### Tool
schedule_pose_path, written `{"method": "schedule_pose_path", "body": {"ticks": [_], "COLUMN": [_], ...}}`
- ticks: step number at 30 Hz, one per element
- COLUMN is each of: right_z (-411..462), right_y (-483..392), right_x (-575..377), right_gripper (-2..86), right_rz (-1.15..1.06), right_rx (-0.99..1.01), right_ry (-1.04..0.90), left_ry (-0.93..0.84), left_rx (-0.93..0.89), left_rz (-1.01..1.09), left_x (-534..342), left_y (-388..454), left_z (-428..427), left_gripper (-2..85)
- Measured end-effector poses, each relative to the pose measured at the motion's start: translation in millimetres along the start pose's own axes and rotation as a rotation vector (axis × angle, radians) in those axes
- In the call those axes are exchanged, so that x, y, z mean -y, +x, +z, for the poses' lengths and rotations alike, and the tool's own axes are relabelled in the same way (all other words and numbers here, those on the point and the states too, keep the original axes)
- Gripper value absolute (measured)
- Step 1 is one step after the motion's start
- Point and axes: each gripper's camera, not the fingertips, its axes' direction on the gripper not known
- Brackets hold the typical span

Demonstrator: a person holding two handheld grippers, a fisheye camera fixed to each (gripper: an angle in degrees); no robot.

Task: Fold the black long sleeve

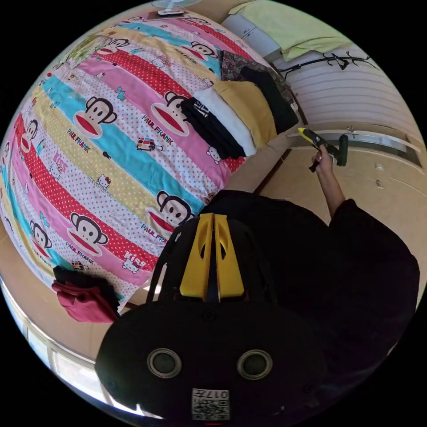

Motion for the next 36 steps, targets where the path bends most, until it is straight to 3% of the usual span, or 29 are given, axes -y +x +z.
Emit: {"method": "schedule_pose_path", "body": {"ticks": [6, 10, 13, 16, 18, 20, 22, 27, 31, 36], "right_z": [-21.3, 21.2, 59.4, 33.2, -7.2, -52.9, -69.1, -103.9, -112.2, -44.5], "right_y": [65.4, 111.6, 135.7, 108.7, 83.2, 37.8, -14.8, -178.2, -285.7, -385.9], "right_x": [126.4, 171.9, 173.8, 163.6, 161.0, 171.7, 190.8, 196.7, 144.2, 22.1], "right_gripper": [11.9, 11.9, 5.5, 3.9, 3.4, 3.0, 2.7, 2.7, 2.8, 3.3], "right_rz": [-0.005, 0.011, 0.021, -0.125, -0.23, -0.457, -0.628, -0.969, -1.178, -1.354], "right_rx": [-0.178, -0.307, -0.121, 0.031, 0.31, 0.717, 0.856, 0.891, 1.198, 1.255], "right_ry": [0.088, -0.111, -0.347, -0.226, -0.06, 0.083, 0.068, 0.086, 0.025, -0.27], "left_ry": [0.03, -0.05, -0.082, -0.12, -0.103, -0.064, -0.034, 0.115, 0.238, 0.419], "left_rx": [0.029, 0.013, 0.017, 0.029, 0.02, -0.039, -0.109, -0.206, -0.206, -0.328], "left_rz": [-0.071, -0.072, -0.04, -0.028, -0.034, -0.049, -0.069, -0.099, -0.216, -0.437], "left_x": [40.8, 74.2, 92.8, 104.9, 107.2, 107.8, 107.1, 83.6, 33.5, -54.1], "left_y": [20.6, 30.3, 38.5, 40.1, 37.4, 28.8, 18.9, -7.7, -50.5, -115.8], "left_z": [-10.2, 6.1, 15.4, 19.1, 14.3, 5.5, -2.1, -40.5, -76.0, -89.2], "left_gripper": [-1.0, -1.0, -1.0, -1.0, -1.0, -1.0, -1.0, -1.0, -1.0, -0.9]}}
